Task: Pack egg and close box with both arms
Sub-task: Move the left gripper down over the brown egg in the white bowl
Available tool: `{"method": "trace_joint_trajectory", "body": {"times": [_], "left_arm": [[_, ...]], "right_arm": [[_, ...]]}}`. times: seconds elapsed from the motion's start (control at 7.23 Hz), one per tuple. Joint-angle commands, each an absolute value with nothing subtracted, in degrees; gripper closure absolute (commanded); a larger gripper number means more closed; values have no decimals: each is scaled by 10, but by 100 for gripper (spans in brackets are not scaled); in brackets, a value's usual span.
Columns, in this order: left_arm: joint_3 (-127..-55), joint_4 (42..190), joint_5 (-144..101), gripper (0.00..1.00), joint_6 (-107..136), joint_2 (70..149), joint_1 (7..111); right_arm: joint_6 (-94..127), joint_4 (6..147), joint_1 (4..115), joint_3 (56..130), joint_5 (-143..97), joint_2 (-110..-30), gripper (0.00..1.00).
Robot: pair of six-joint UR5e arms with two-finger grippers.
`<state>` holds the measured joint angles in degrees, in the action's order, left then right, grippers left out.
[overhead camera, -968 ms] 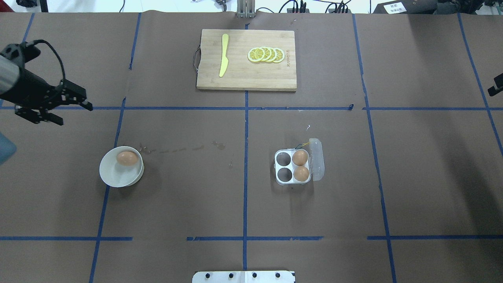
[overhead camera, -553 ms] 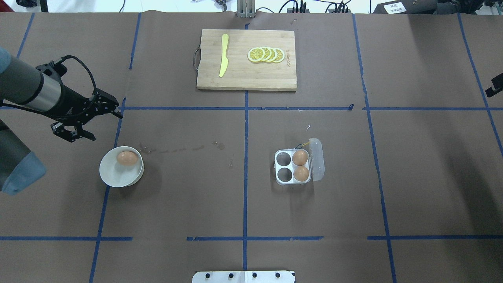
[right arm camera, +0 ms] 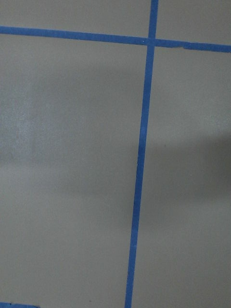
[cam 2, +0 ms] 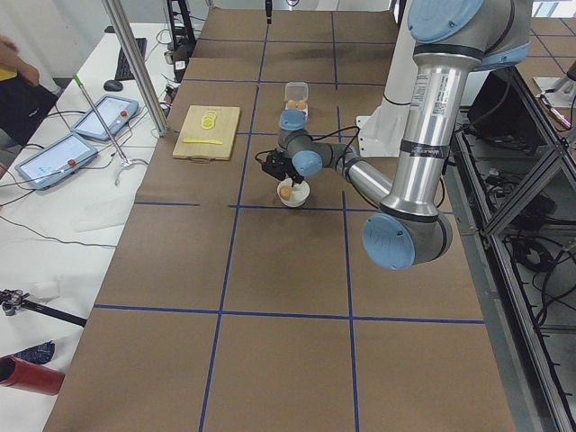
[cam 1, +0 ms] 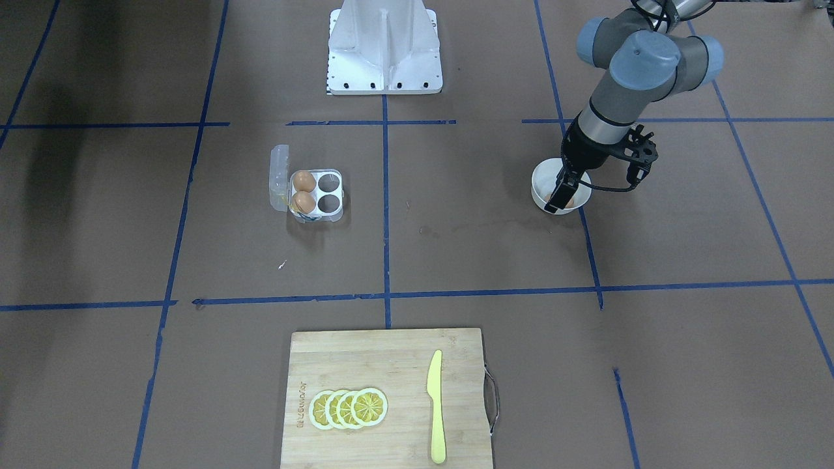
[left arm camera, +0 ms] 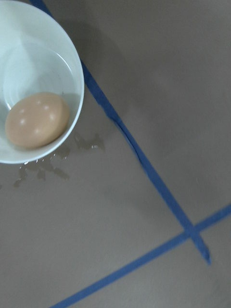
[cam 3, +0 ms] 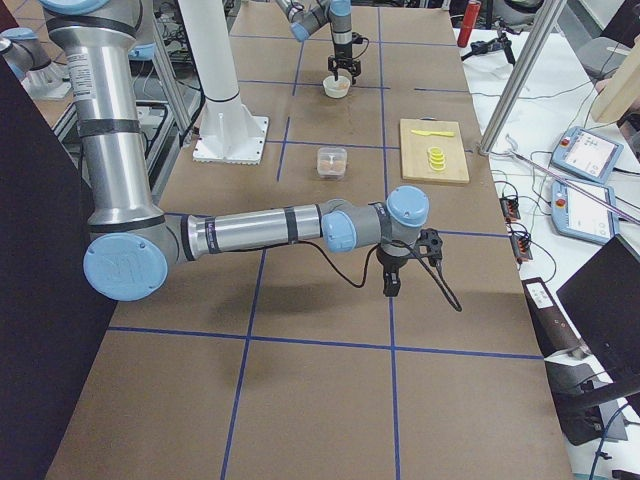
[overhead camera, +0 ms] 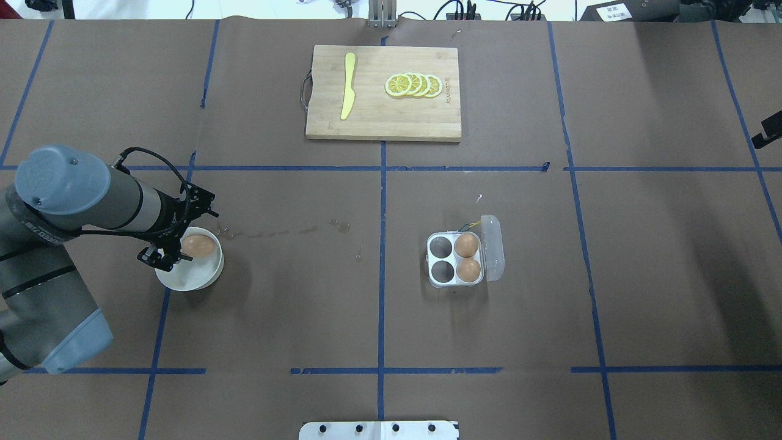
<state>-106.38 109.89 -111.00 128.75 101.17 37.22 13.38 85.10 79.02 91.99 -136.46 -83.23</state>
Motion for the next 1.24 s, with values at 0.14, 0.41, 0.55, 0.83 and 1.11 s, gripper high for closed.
{"method": "trace_joint_trajectory", "body": {"times": [0.14,0.41,0.55,0.83,1.11], "left_arm": [[-1076,1049,-1093,15,1317,1012,352],[-1071,1048,-1090,23,1316,1010,350],[-1073,1048,-1090,25,1316,1009,350],[-1078,1047,-1091,32,1316,1007,349],[-1080,1047,-1091,35,1317,1000,344]], "right_arm": [[134,851,789,922,-1365,-832,0],[134,851,788,926,-1365,-832,0],[135,851,788,927,-1365,-832,0],[135,851,788,928,-1365,-832,0],[135,851,788,928,-1365,-832,0]]}}
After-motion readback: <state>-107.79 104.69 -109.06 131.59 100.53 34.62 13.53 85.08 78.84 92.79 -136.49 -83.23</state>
